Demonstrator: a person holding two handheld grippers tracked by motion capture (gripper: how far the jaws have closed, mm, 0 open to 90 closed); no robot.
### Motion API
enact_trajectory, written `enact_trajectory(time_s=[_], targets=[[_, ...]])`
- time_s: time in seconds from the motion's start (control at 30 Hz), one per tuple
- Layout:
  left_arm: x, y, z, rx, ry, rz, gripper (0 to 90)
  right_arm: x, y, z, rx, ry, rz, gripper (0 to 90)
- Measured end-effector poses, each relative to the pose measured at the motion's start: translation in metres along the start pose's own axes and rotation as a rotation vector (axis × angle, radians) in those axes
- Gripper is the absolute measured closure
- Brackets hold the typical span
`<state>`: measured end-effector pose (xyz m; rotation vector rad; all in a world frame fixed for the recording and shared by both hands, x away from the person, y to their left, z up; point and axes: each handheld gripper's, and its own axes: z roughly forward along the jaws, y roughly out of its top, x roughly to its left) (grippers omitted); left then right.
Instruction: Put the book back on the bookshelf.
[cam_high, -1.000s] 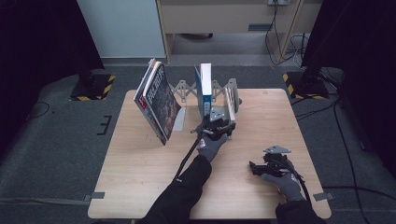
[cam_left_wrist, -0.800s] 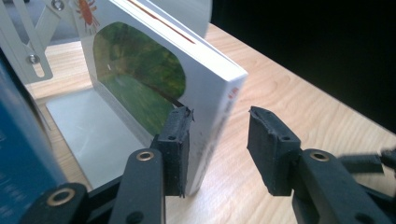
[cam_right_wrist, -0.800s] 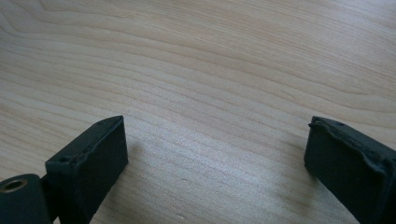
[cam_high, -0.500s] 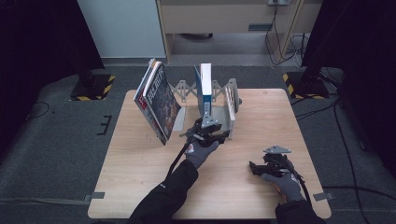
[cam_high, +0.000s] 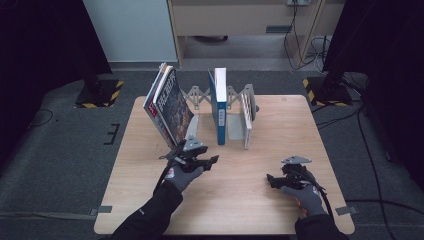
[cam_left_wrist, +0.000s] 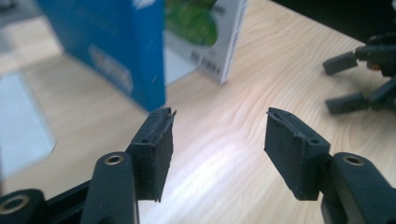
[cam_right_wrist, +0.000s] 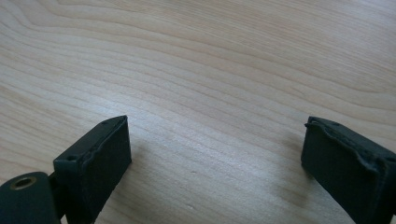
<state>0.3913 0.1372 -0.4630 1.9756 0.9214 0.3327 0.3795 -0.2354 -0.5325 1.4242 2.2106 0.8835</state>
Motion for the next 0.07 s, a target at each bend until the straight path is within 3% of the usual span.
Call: enact_trajectory(time_s=[0.07], targets=[[0.0081, -0.0121, -0.0097, 0.010, 0.019, -0.011, 38.4, 0.0003, 0.0009, -0.0013, -0.003, 0.001, -0.011, 9.0]])
